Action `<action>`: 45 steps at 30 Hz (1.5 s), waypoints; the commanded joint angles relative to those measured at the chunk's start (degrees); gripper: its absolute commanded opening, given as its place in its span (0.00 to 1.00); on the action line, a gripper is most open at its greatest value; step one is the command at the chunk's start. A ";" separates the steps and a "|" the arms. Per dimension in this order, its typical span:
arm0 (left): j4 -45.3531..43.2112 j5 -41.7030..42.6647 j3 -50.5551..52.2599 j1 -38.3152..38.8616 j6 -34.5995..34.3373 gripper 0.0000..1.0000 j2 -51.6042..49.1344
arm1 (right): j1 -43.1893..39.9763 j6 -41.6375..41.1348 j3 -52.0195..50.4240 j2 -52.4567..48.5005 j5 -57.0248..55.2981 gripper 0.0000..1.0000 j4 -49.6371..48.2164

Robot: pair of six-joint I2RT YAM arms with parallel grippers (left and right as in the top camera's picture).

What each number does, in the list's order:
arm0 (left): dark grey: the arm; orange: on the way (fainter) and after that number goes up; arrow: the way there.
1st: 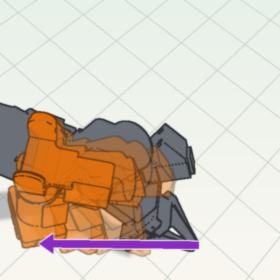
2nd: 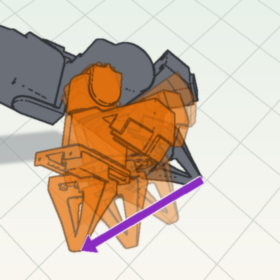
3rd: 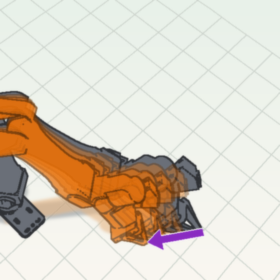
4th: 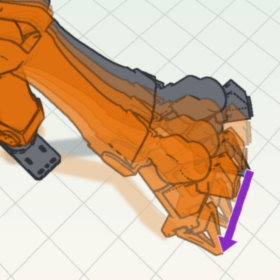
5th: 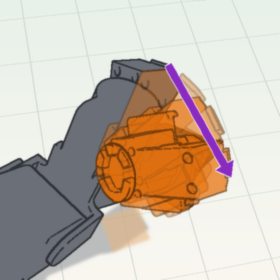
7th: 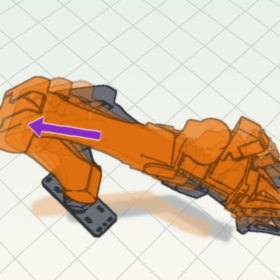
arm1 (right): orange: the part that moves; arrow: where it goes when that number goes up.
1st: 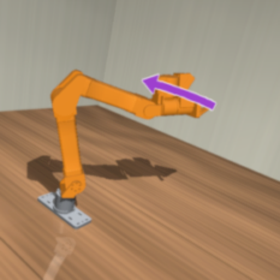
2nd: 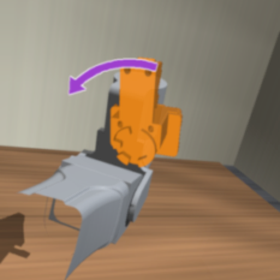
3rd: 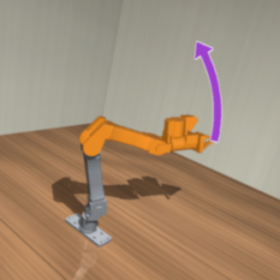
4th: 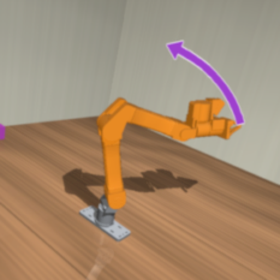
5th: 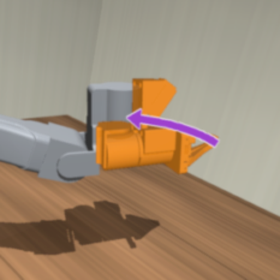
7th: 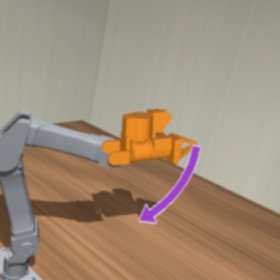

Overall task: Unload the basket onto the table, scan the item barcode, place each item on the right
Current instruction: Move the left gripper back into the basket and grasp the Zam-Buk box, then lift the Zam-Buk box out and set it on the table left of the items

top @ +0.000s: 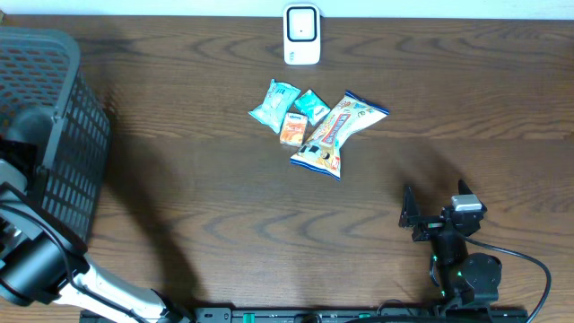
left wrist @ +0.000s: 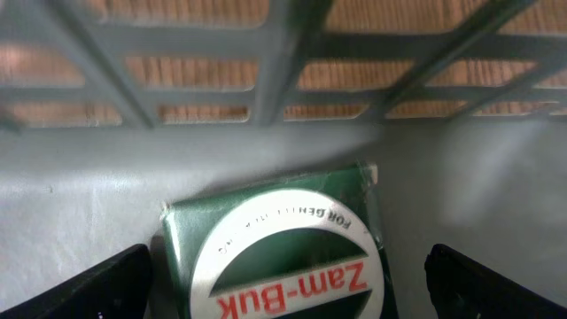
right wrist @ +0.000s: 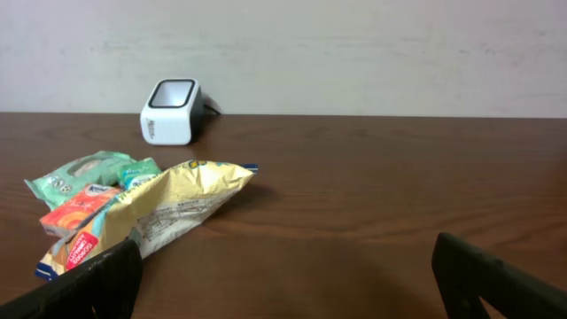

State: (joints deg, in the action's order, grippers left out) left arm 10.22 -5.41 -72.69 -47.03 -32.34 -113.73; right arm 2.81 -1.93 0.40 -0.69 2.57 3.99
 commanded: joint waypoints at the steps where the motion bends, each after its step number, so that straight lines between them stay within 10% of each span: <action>1: 2.40 -0.44 0.20 -0.04 6.64 0.99 -3.10 | 0.57 0.28 -0.09 0.35 -0.31 0.99 0.22; 12: 6.08 -0.39 0.17 -0.07 7.26 0.53 -0.90 | 0.57 0.28 -0.09 0.35 -0.31 0.99 0.22; 23: 7.41 1.60 0.17 -0.04 7.21 0.53 14.95 | 0.57 0.28 -0.09 0.35 -0.31 0.99 0.22; 34: 4.98 28.55 0.17 1.53 -9.53 0.53 39.45 | 0.57 0.28 -0.09 0.35 -0.31 0.99 0.22; 41: 2.56 34.56 0.17 19.06 -12.04 0.53 47.39 | 0.57 0.28 -0.09 0.35 -0.31 0.99 0.22; 45: 3.89 34.27 0.20 35.52 0.31 0.54 45.66 | 0.57 0.28 -0.09 0.35 -0.31 0.99 0.22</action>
State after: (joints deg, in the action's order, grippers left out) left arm 13.37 26.13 -72.29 -19.53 -40.14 -66.54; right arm 2.81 -1.93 0.40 -0.69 2.57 3.97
